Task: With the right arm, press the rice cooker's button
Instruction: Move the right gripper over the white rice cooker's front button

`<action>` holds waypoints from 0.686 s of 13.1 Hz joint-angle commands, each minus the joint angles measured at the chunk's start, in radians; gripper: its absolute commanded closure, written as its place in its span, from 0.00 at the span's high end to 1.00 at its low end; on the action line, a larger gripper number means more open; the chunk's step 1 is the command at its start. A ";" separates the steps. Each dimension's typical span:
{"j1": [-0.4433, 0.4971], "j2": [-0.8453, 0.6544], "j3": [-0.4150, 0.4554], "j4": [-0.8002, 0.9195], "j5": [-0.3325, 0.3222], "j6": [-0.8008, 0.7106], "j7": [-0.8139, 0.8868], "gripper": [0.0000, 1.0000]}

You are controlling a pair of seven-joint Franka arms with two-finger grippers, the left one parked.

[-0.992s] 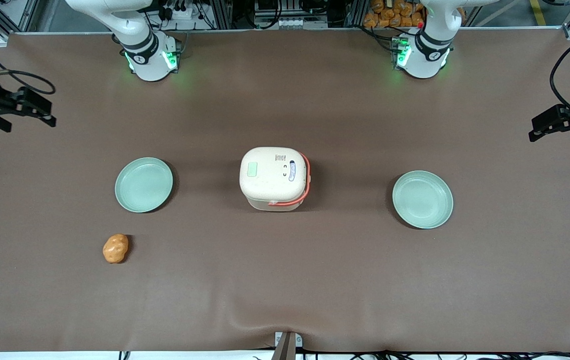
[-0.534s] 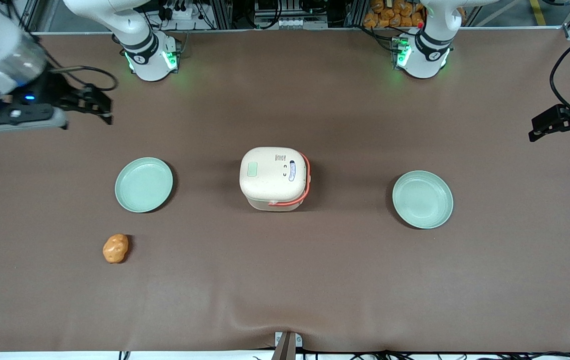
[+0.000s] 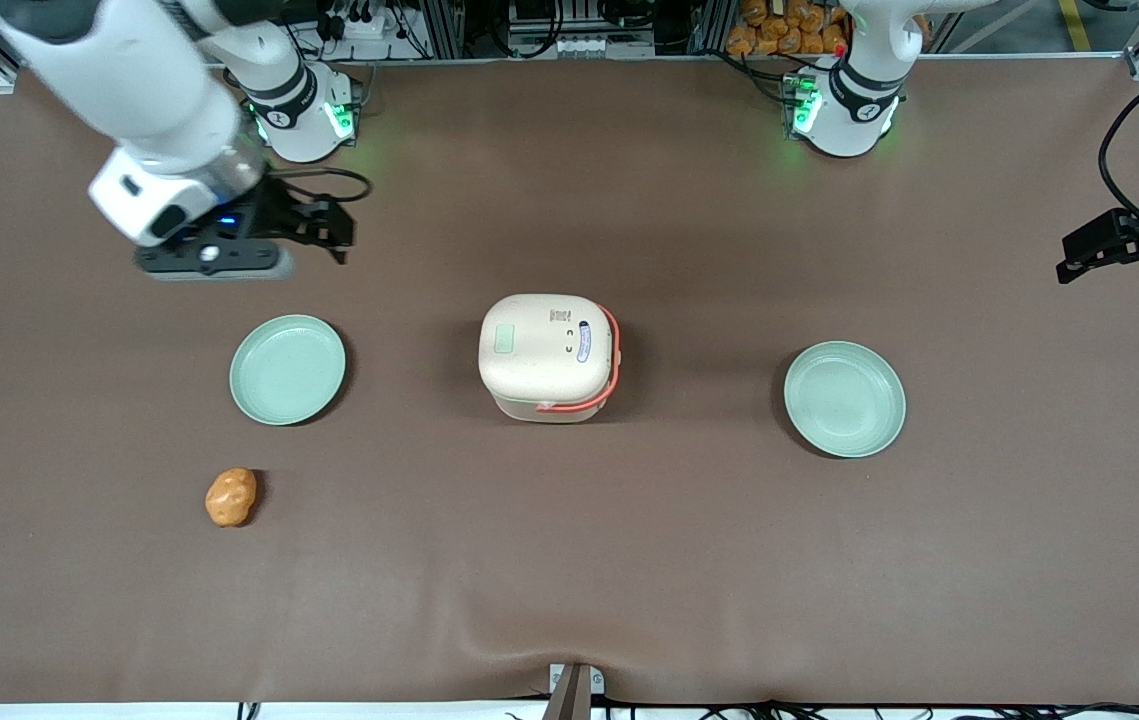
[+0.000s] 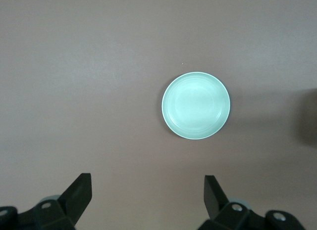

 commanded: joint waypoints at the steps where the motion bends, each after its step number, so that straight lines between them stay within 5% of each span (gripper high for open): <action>1: 0.063 0.054 -0.010 0.030 -0.001 0.015 0.085 0.89; 6: 0.127 0.153 -0.010 0.025 0.002 0.118 0.140 0.17; 9: 0.175 0.203 -0.010 0.025 0.002 0.177 0.226 0.06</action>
